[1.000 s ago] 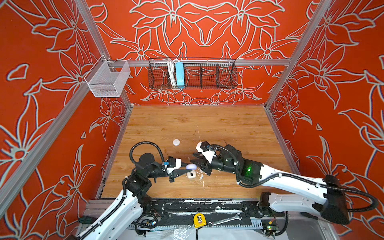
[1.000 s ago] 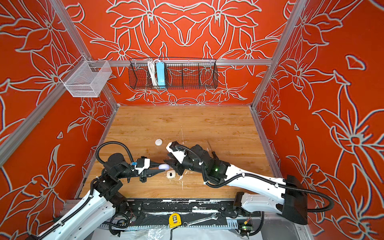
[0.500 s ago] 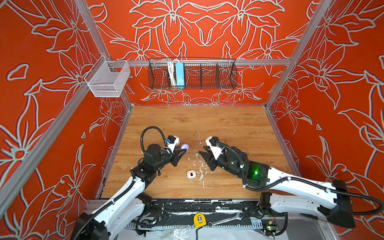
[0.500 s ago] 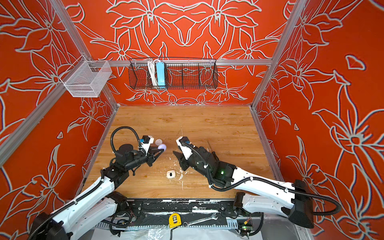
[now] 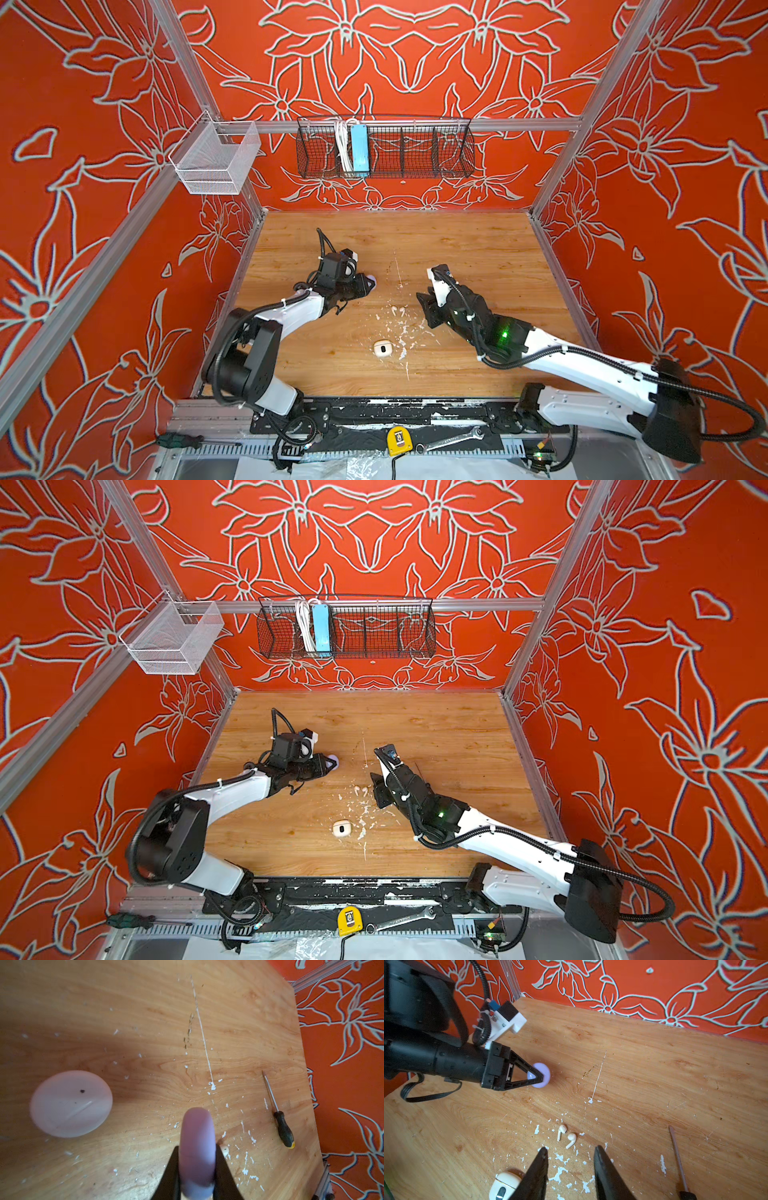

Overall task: Insert the wireless bluetooth earbuds into the charging case
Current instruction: 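Set the lilac case down with the left gripper while the right approaches the white case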

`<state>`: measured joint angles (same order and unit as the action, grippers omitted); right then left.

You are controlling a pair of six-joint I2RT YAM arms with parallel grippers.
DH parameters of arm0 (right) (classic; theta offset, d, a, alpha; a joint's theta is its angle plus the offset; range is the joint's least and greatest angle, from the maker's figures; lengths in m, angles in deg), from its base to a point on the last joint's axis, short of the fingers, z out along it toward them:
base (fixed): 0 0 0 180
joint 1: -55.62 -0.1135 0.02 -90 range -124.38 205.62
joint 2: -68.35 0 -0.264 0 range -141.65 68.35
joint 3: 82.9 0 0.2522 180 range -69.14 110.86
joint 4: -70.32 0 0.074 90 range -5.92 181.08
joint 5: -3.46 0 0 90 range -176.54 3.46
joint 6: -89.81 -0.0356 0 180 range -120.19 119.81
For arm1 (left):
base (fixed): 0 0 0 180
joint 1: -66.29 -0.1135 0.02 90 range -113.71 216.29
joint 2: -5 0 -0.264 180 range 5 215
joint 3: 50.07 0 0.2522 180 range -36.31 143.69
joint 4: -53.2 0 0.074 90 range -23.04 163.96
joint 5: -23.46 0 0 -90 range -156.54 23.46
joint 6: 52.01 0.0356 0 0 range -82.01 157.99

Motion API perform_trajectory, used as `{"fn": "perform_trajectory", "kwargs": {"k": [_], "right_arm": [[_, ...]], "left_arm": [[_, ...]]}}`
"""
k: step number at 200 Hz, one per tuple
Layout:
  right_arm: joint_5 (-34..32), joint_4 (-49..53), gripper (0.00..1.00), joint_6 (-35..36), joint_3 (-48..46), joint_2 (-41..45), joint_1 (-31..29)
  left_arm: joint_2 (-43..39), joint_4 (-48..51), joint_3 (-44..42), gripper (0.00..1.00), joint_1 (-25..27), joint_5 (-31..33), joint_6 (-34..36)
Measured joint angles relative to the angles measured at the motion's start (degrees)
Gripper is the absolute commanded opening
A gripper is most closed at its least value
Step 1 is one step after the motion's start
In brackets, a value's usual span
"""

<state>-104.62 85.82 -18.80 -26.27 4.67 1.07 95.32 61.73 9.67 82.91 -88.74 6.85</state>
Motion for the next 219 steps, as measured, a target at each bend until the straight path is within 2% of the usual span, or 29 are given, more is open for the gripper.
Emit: {"fn": "perform_trajectory", "kwargs": {"k": [37,68,89,108,134,177,199,219], "right_arm": [[6.4,-0.3,0.48,1.7,-0.3,-4.2,0.2],[14.7,-1.8,0.54,3.4,-1.4,-7.9,0.2],[20.0,-4.3,0.56,3.8,-3.1,-9.9,0.2],[24.0,-6.3,0.64,4.1,-4.3,-12.2,0.2],[27.2,-8.4,0.71,4.8,-4.6,-15.9,0.2],[30.2,-10.9,0.79,5.6,-4.2,-21.2,-0.3],[30.4,-11.4,0.82,6.8,-2.2,-24.9,-1.5],[29.9,-10.8,0.84,8.2,1.5,-29.2,-2.8]], "left_arm": [[10.0,0.2,6.2,0.00,1.3,-0.9,-1.6],[13.1,0.4,8.0,0.00,3.1,0.2,-2.4],[13.2,1.2,8.0,0.12,3.8,1.6,-2.8],[13.2,1.8,7.9,0.41,3.9,2.4,-2.5],[11.9,2.9,7.3,0.68,4.1,3.5,-2.1],[3.0,5.8,4.8,0.87,4.7,5.2,-0.8],[-4.7,7.8,1.8,0.90,4.8,7.7,0.2],[-15.4,11.0,-2.6,0.91,4.8,12.2,1.4]]}}
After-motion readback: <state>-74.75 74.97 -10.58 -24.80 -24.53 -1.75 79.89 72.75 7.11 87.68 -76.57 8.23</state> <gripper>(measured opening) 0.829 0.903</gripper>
